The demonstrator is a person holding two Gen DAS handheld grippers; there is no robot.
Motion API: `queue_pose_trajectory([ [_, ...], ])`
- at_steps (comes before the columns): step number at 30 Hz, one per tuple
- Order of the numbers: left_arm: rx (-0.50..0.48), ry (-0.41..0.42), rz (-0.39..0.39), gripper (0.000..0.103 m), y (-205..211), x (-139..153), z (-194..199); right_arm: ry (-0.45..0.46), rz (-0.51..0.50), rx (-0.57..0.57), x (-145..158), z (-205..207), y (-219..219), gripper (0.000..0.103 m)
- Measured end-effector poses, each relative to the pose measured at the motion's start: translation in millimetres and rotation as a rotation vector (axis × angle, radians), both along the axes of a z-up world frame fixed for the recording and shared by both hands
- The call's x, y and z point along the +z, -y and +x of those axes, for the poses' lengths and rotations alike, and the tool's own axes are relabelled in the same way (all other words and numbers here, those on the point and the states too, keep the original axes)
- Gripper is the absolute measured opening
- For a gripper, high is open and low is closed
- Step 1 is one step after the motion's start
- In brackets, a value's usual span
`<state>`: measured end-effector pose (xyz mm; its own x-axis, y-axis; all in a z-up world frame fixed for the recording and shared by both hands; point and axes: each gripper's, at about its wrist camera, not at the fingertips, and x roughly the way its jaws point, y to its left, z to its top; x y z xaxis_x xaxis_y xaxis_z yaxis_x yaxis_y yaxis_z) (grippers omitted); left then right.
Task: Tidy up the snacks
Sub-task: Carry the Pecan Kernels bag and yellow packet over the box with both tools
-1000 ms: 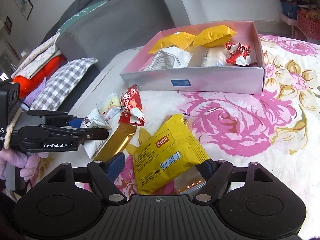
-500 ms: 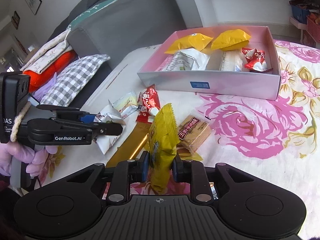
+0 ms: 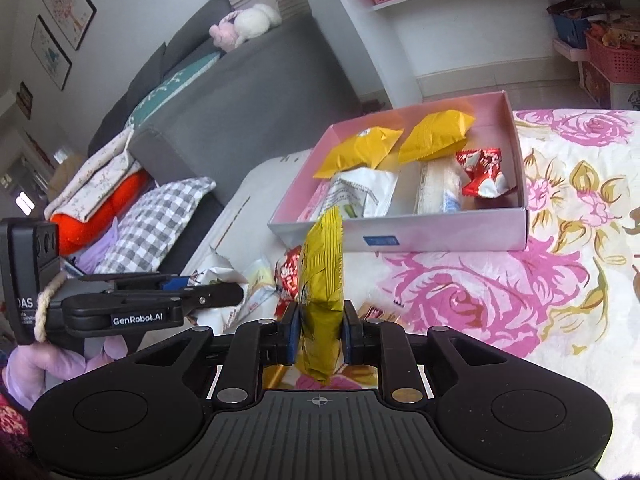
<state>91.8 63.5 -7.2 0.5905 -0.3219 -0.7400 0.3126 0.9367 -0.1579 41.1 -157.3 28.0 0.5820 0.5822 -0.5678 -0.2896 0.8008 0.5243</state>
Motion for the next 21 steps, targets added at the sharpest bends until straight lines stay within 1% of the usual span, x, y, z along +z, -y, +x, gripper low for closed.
queue_pose_trajectory([
  [7,0.01,0.038,-0.017,0.033,19,11,11,0.009,0.062,-0.139,4,26,29,0.019],
  [11,0.016,0.052,-0.025,0.033,34,14,24,0.004,0.084,-0.204,1,42,43,0.019],
  [16,0.009,0.063,-0.023,0.033,56,15,43,0.007,0.103,-0.251,0,58,51,0.02],
  [21,0.01,0.075,-0.002,0.033,76,16,66,-0.015,0.124,-0.261,-6,73,54,0.02],
])
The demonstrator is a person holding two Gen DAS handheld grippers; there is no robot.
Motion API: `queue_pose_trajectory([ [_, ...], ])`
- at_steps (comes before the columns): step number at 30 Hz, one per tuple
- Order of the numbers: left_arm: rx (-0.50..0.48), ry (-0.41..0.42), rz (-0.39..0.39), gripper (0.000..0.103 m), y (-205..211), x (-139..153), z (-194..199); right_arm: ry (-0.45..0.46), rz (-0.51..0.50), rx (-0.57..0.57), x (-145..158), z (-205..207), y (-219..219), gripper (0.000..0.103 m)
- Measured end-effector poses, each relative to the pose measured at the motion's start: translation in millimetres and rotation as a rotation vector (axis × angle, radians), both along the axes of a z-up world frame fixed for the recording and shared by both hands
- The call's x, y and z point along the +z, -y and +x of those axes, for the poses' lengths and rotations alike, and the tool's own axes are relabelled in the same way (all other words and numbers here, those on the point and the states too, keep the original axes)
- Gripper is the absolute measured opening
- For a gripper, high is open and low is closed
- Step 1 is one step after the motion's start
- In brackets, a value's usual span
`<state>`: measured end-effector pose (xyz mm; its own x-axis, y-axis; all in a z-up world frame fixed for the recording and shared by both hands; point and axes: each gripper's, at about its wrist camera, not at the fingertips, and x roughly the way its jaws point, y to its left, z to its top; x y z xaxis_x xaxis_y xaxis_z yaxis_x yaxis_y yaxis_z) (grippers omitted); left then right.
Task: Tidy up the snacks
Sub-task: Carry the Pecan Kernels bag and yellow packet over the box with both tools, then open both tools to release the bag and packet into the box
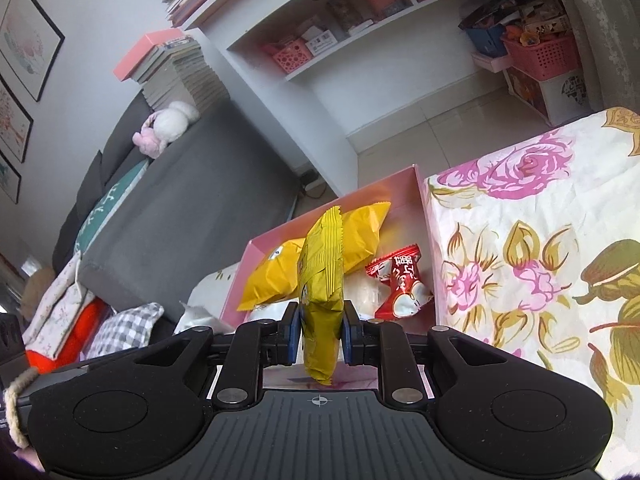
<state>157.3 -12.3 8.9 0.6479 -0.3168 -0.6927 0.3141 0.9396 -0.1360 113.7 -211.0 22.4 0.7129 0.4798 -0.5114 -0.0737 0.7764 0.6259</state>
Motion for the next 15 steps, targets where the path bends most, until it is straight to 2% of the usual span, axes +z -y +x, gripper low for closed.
queue_pose_trajectory([
  [6,0.041,-0.023,0.001,0.033,10,-4,27,-0.042,-0.001,0.035,-11,10,1,0.02],
  [15,0.108,-0.038,0.04,0.033,20,-19,48,-0.055,0.023,0.017,-21,20,5,0.022],
])
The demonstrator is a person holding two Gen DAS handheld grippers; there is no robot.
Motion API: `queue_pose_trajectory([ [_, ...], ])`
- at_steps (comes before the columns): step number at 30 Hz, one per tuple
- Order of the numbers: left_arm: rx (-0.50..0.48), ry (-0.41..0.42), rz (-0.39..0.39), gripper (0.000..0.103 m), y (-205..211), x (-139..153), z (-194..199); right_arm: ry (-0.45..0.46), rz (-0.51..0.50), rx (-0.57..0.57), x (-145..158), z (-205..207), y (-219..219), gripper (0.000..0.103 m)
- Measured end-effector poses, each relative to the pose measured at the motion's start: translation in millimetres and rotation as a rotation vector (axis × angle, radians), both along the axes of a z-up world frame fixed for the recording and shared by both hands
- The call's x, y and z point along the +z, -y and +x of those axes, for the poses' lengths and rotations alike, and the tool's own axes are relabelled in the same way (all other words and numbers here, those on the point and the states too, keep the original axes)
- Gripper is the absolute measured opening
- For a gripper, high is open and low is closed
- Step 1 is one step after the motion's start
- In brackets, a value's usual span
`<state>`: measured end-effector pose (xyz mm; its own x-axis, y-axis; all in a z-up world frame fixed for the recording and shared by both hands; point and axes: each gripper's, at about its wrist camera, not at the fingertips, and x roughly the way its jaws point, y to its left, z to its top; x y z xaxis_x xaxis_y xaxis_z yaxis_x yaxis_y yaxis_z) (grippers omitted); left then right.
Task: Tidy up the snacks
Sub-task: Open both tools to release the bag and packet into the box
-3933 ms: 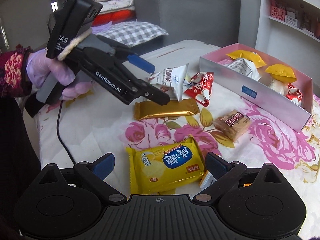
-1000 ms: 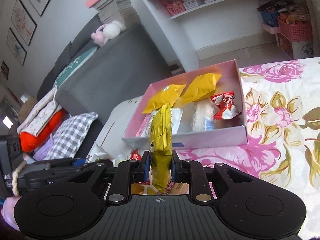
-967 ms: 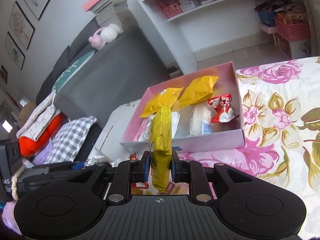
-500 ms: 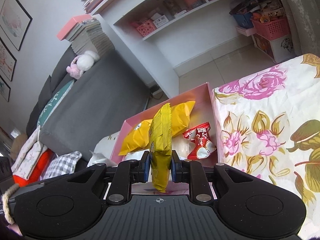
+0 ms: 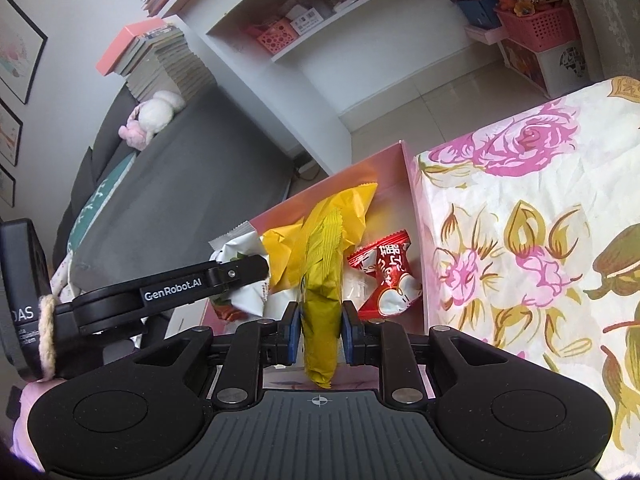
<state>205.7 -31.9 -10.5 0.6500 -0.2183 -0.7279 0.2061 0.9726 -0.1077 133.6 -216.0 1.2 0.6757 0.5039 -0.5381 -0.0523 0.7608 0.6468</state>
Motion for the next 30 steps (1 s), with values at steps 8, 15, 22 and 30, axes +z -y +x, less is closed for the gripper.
queue_pose_trajectory([
  [8,0.037,0.017,0.011,0.034,1,-1,11,0.009,-0.03,-0.042,-2,3,6,0.025],
  [15,0.062,0.034,-0.017,0.052,-1,3,8,0.047,-0.04,-0.081,7,-3,12,0.059],
  [22,0.045,0.054,-0.016,0.065,-2,12,0,0.052,-0.043,-0.065,14,-6,11,0.067],
  [30,0.037,0.053,-0.023,0.075,-14,24,-19,0.069,-0.068,-0.071,25,-20,16,0.08],
])
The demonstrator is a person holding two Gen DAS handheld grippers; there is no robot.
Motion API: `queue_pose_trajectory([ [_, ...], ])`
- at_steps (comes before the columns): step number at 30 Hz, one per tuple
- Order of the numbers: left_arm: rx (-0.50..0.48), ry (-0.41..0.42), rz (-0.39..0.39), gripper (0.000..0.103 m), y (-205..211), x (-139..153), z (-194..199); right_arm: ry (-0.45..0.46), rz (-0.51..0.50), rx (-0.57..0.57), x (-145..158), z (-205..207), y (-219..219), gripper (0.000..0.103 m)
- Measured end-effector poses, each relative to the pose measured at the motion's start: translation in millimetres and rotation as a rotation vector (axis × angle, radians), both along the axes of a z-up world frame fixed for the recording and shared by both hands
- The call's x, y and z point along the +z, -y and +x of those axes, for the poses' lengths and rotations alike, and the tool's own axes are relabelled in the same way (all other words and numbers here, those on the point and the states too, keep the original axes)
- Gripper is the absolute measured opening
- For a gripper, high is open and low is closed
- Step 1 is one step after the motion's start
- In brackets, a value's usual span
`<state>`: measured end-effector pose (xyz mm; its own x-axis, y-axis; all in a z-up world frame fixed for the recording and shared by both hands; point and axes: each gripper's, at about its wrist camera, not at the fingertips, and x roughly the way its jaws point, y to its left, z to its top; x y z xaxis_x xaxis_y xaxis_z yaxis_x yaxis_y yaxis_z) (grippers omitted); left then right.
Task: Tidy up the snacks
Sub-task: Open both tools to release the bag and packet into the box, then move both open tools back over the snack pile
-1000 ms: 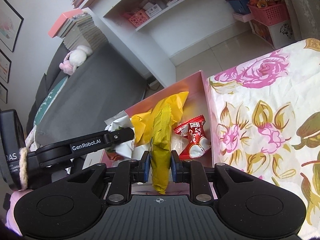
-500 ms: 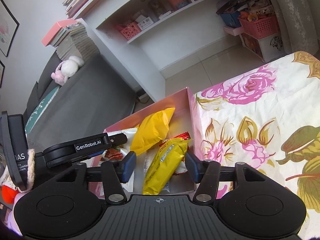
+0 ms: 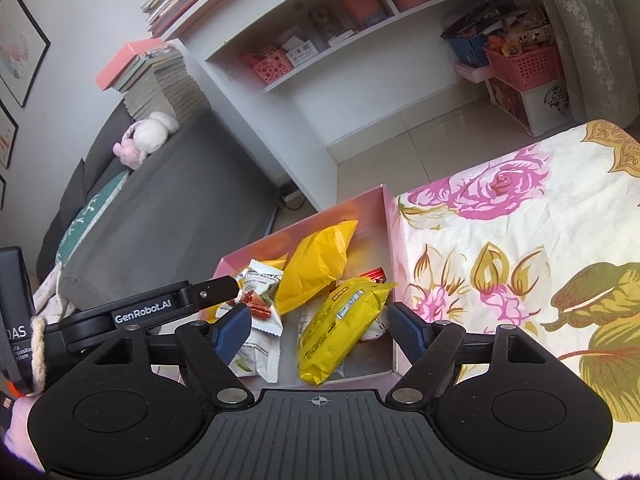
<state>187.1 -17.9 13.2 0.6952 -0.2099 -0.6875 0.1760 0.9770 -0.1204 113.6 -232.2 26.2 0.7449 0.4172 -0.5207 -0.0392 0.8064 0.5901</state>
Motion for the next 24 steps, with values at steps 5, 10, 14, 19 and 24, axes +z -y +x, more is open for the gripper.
queue_pose_trajectory([
  [5,-0.009,-0.013,0.009,0.08,-9,2,-16,0.013,-0.038,0.009,8,-14,2,0.084],
  [10,-0.013,-0.021,0.016,0.084,-19,3,-34,0.027,-0.065,0.022,17,-29,0,0.087],
  [14,-0.019,-0.027,0.022,0.088,-26,3,-49,0.036,-0.091,0.05,22,-40,-5,0.088],
  [19,-0.026,-0.034,0.018,0.092,-34,2,-67,0.045,-0.142,0.093,26,-54,-15,0.088],
  [24,-0.029,-0.039,0.004,0.097,-40,-6,-83,0.064,-0.2,0.137,29,-66,-26,0.088],
])
